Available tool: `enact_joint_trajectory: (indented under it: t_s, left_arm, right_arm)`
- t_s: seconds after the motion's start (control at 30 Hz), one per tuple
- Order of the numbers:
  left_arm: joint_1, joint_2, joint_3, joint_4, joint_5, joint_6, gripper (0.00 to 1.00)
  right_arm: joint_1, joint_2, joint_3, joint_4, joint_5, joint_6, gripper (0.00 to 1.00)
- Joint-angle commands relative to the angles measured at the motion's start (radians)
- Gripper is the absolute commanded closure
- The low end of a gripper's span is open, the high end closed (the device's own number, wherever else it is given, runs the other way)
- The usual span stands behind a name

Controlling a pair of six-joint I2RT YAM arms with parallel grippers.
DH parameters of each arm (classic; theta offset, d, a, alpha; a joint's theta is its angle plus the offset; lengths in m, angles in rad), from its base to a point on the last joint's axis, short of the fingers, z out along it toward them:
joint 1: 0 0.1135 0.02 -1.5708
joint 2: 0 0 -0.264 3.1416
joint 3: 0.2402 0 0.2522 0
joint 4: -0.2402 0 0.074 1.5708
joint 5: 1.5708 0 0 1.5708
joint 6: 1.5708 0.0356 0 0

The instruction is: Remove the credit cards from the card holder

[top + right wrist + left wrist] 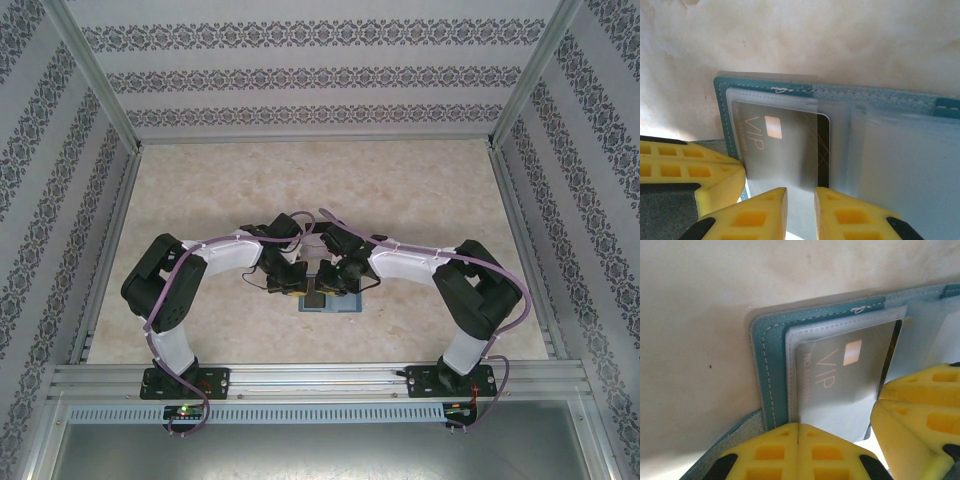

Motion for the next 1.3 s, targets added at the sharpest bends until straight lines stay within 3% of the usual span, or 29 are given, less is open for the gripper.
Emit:
enact_joint_trajectory:
  t_s: [0.0,0.37,0.67,1.27]
  left_arm:
    - [-0.008,-0.014,-0.014,0.006,-0.021,-0.015,1.00]
    - [-0.008,-0.021,-0.017,-0.005,-0.030,-0.011,1.00]
    - [-0.008,-0.029,-0.002,-0.020,-0.036,-0.007,1.00]
    - [-0.024,-0.010,0.066,-0.016,0.016,-0.009,1.00]
  right_arm:
    - [-0.015,0.022,-0.017,0.014,-0.011,0.009,0.77]
    - [-0.016,0.001,-0.006,-0.100,0.097,-0.040,0.77]
    - [-0.013,-0.032,-0.009,-0.039,0.034,-0.019,0.77]
    - [-0.025,-0.008,-0.021,-0.061,0.053,-0.047,0.76]
